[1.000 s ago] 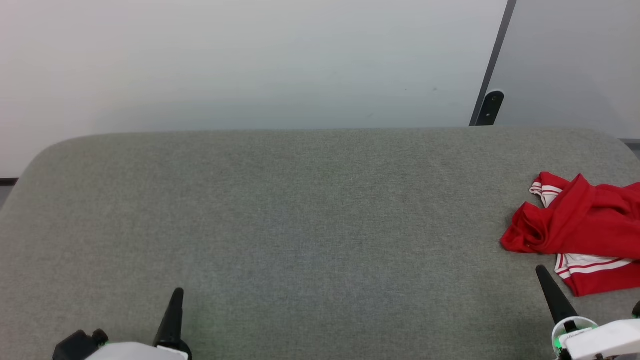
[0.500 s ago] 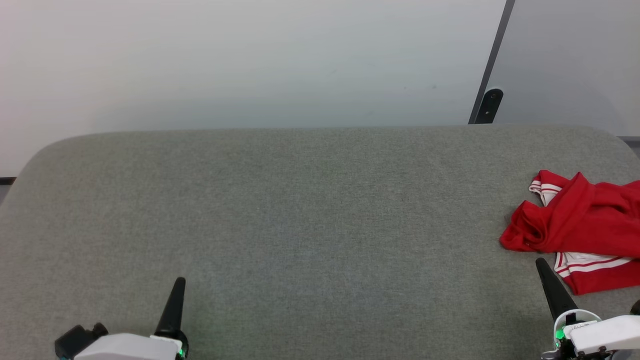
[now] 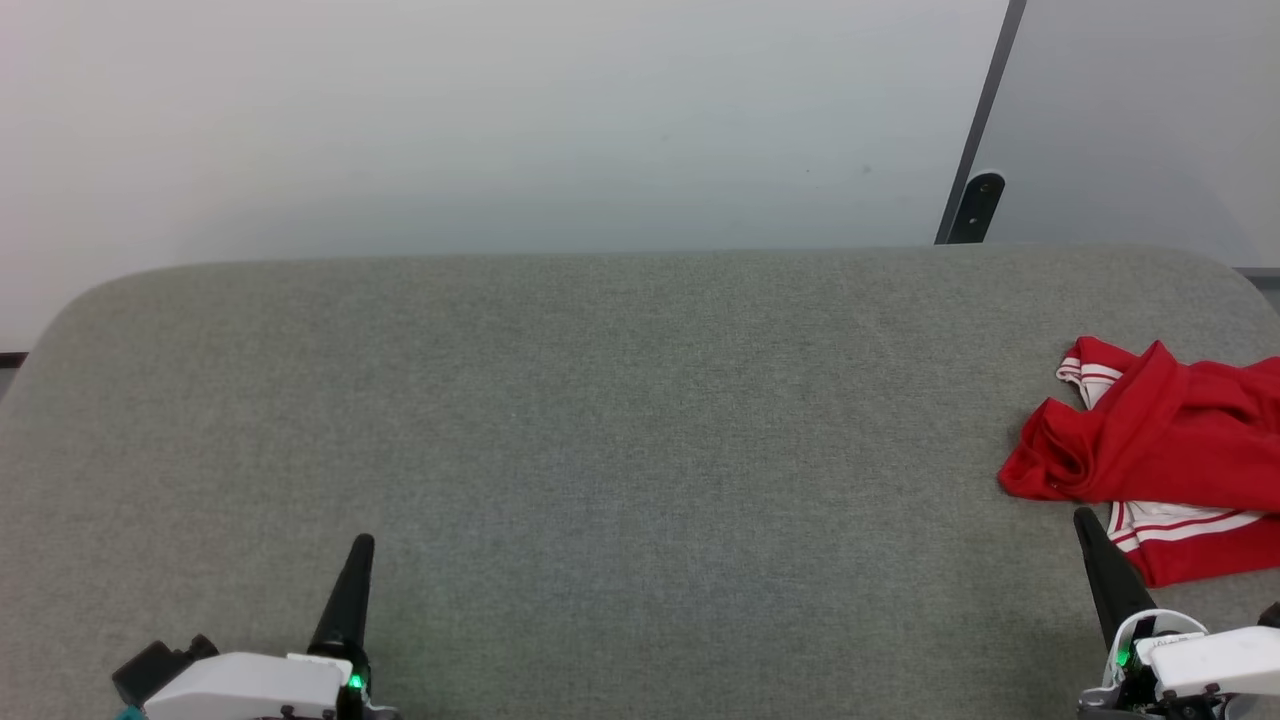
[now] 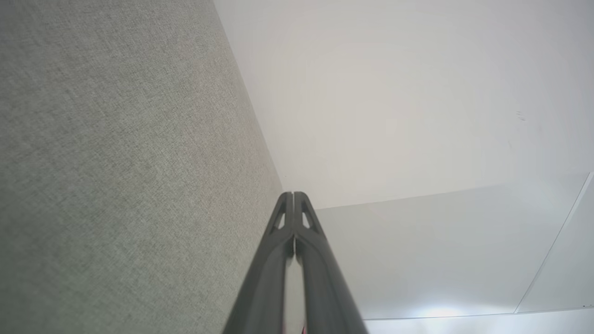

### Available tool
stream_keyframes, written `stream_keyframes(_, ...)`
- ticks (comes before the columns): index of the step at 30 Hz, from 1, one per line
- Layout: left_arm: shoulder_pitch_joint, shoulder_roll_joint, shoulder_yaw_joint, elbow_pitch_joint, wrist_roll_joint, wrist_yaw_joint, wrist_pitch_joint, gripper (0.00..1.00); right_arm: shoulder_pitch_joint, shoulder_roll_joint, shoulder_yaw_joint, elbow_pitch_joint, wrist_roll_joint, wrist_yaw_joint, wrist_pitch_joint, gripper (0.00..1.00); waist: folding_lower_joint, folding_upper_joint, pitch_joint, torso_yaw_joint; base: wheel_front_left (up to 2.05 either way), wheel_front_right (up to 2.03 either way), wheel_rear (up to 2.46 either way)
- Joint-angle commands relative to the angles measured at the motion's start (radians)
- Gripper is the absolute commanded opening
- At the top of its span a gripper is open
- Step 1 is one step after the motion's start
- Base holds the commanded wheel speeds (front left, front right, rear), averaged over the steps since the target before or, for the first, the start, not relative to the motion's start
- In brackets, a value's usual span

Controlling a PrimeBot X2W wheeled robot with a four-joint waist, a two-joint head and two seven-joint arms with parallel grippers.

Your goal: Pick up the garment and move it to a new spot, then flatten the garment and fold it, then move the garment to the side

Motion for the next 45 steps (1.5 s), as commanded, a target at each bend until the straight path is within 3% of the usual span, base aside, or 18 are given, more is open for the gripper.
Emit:
stream_keyframes(1,-0.020,-0.001,0.007,0.002,-0.026,-0.010,0.007,0.00,-0.025,0.003,-0.005,0.002,0.021,-0.001,-0.007,0.00,0.0000,0.0000,0.001,0.000,0.00,0.00,0.00)
stream_keyframes(32,-0.073,-0.027,0.033,0.033,-0.230,-0.035,0.055,0.00,-0.065,0.028,-0.014,0.054,0.201,-0.001,-0.026,0.00,0.0000,0.0000,0.012,-0.007,0.00,0.00,0.00)
stream_keyframes(45,-0.075,-0.027,0.033,0.033,-0.232,-0.034,0.056,0.00,-0.061,0.028,-0.013,0.054,0.205,-0.001,-0.027,0.00,0.0000,0.0000,0.013,-0.008,0.00,0.00,0.00)
